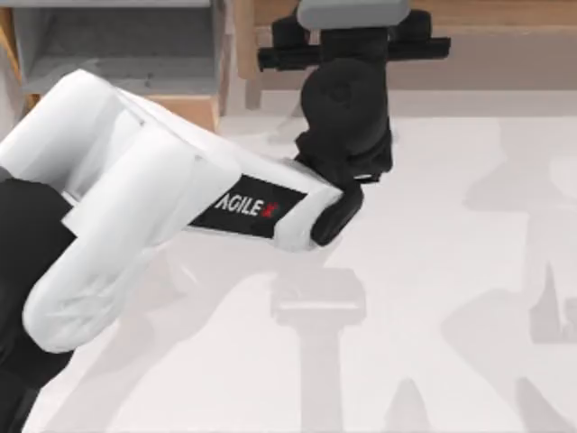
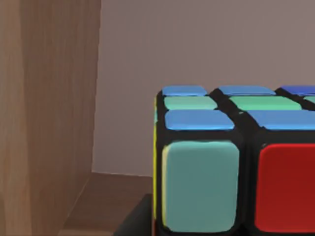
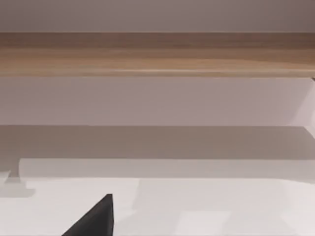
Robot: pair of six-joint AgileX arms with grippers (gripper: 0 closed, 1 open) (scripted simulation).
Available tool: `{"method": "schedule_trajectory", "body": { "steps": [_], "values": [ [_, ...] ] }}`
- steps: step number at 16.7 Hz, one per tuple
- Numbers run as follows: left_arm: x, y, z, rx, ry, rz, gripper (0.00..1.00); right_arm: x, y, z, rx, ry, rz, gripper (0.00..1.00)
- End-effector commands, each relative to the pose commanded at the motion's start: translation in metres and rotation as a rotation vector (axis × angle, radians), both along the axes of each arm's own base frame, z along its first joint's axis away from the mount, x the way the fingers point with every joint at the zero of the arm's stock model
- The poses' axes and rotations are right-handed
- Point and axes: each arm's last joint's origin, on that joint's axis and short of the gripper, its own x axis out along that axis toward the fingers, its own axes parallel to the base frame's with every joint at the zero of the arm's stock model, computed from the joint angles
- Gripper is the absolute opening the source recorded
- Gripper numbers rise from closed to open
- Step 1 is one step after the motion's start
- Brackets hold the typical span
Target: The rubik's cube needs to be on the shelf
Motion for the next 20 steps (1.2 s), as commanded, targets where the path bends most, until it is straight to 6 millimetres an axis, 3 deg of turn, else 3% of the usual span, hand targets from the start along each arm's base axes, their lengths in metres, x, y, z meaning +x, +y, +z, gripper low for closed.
{"method": "schedule_trajectory", "body": {
  "steps": [3, 7, 12, 16, 20],
  "values": [
    [0.032, 0.006, 0.016, -0.049, -0.063, -0.011, 0.0, 0.0, 0.0, 0.0, 0.0, 0.0, 0.0, 1.0],
    [0.061, -0.002, 0.027, -0.025, -0.044, -0.018, 0.0, 0.0, 0.0, 0.0, 0.0, 0.0, 0.0, 1.0],
    [0.076, -0.014, -0.013, 0.09, 0.08, 0.006, 0.0, 0.0, 0.0, 0.0, 0.0, 0.0, 0.0, 1.0],
    [0.076, -0.014, -0.014, 0.093, 0.083, 0.007, 0.0, 0.0, 0.0, 0.0, 0.0, 0.0, 0.0, 1.0],
    [0.076, -0.014, -0.014, 0.093, 0.083, 0.007, 0.3, 0.0, 0.0, 0.0, 0.0, 0.0, 0.0, 1.0]
  ]
}}
